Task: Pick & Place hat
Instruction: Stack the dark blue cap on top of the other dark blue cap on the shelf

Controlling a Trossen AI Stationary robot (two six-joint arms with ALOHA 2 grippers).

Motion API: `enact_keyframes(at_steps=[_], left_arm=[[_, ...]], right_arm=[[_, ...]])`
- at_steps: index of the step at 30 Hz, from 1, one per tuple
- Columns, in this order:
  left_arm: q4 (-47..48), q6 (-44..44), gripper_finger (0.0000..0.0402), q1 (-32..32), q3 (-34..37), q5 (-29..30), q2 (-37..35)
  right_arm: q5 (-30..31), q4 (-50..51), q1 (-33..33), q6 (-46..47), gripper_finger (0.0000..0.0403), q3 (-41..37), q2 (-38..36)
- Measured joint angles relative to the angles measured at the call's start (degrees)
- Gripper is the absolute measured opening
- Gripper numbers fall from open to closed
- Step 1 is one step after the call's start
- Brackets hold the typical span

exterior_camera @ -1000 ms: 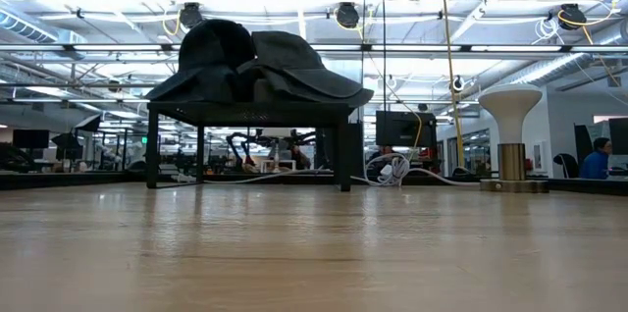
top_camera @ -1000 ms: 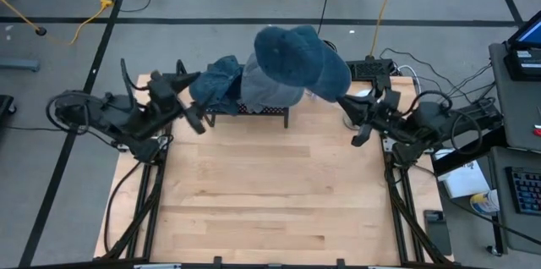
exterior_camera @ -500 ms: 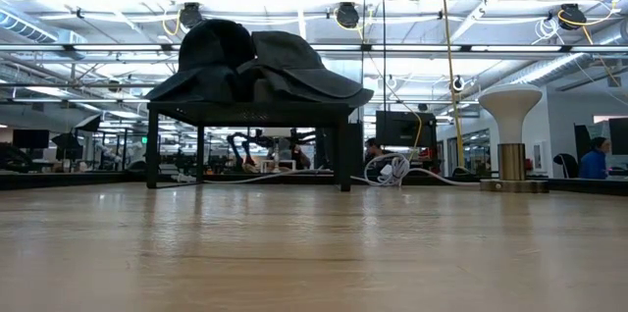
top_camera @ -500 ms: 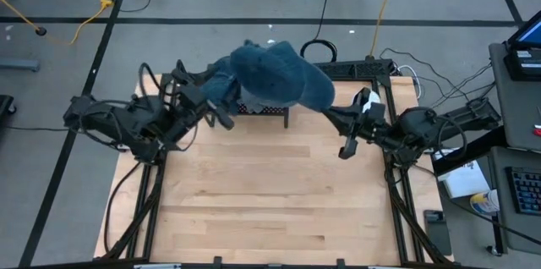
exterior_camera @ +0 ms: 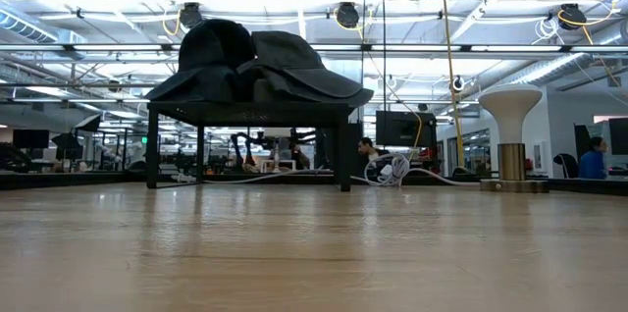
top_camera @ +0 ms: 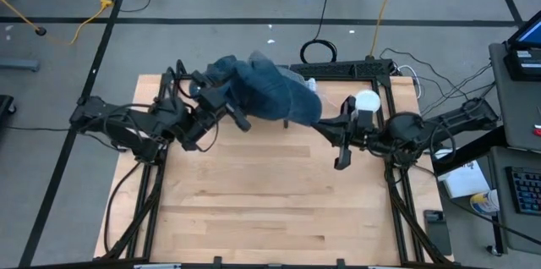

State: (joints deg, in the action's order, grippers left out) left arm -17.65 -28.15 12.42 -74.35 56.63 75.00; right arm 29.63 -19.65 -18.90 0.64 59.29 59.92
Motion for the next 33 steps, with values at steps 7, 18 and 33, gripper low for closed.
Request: enact_keyframes(at_steps=[7, 18, 33], left_arm=[[0.1, 2.8, 0.0295, -0.3, 0.0, -2.2, 0.0], [0.6, 4.9, 0.0119, -0.3, 0.0, -7.8, 0.0], [8.2, 28.5, 0.0007, 0.8, 0.0, -29.8, -6.7]], right_arm=[[-1.3, 0.1, -0.9, 0.3, 0.0001, 0.0, 1.2], [2.1, -2.8, -1.1, -3.5, 0.0001, 0.0, 1.1], [8.1, 2.7, -1.1, -23.0, 0.0005, 0.0, 0.7]])
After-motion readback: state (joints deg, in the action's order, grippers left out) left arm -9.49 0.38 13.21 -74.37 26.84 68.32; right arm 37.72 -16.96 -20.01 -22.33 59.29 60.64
